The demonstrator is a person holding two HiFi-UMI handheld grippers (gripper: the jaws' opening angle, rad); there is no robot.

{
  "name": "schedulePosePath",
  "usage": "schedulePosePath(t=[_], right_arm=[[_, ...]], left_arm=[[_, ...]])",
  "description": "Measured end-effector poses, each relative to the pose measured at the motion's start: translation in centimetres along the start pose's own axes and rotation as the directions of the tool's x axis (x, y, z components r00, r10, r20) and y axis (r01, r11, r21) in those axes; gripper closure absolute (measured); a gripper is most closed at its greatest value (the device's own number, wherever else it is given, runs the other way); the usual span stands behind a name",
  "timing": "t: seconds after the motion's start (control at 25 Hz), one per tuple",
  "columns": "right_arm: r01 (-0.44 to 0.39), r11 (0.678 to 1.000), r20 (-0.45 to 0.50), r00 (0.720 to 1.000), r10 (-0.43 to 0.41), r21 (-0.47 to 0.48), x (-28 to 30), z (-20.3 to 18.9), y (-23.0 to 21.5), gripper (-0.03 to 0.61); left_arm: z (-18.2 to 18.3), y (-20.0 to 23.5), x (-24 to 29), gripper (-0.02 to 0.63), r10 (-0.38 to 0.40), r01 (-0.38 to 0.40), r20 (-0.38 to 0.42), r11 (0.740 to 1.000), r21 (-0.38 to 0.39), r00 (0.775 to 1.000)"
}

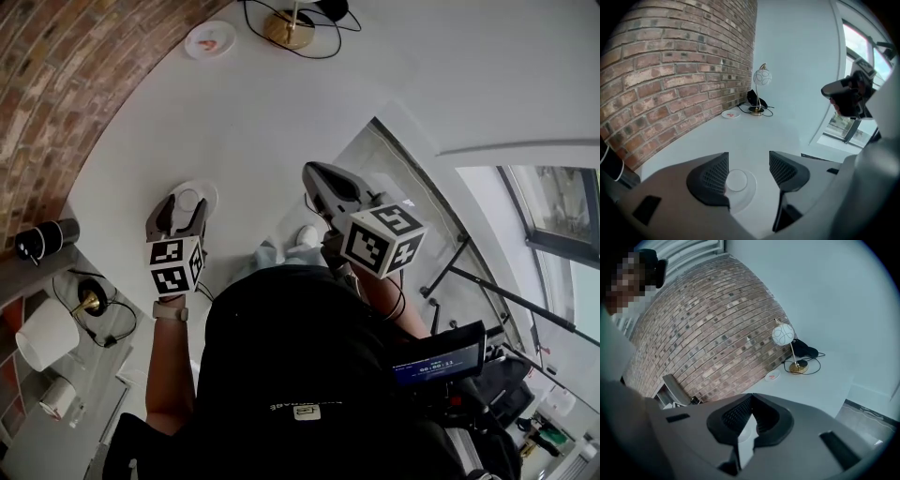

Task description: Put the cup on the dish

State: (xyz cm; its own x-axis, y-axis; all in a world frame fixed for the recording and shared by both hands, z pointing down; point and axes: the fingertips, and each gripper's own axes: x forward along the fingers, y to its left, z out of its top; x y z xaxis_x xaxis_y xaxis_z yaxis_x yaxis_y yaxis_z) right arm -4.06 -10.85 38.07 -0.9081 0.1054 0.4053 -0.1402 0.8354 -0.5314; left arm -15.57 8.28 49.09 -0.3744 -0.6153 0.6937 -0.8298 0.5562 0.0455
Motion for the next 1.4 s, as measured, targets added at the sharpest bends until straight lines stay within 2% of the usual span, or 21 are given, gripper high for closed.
schedulePosePath(t=[0.36, 0.72, 0.92, 1.4], right_arm=[[-0.126, 0.991, -0.018, 0.992, 0.126, -0.036, 1.0, 1.3, 1.2, 0.575], [-0.241, 0.968, -0.019, 0.970, 0.241, -0.074, 2.3, 2.6, 4.0, 0.575], [-0.300, 0.949, -0.049, 0.954, 0.296, -0.101, 3.3, 2.3, 6.3, 0.576], [-0.424, 0.895, -0.128, 0.904, 0.409, -0.135, 5.1, 1.1, 10.9, 0.575]], left_arm=[[3.0, -0.8, -5.1, 0.347, 0.088, -0.078, 0.107, 0.992, -0.096, 0.990], [3.6, -1.7, -10.3, 0.347, 0.195, -0.171, 0.163, 0.974, -0.147, 0.967], [3.7, -1.8, -13.2, 0.347, 0.244, -0.200, 0.207, 0.956, -0.213, 0.947], [2.5, -0.6, -17.6, 0.348, 0.365, -0.275, 0.229, 0.897, -0.347, 0.902]])
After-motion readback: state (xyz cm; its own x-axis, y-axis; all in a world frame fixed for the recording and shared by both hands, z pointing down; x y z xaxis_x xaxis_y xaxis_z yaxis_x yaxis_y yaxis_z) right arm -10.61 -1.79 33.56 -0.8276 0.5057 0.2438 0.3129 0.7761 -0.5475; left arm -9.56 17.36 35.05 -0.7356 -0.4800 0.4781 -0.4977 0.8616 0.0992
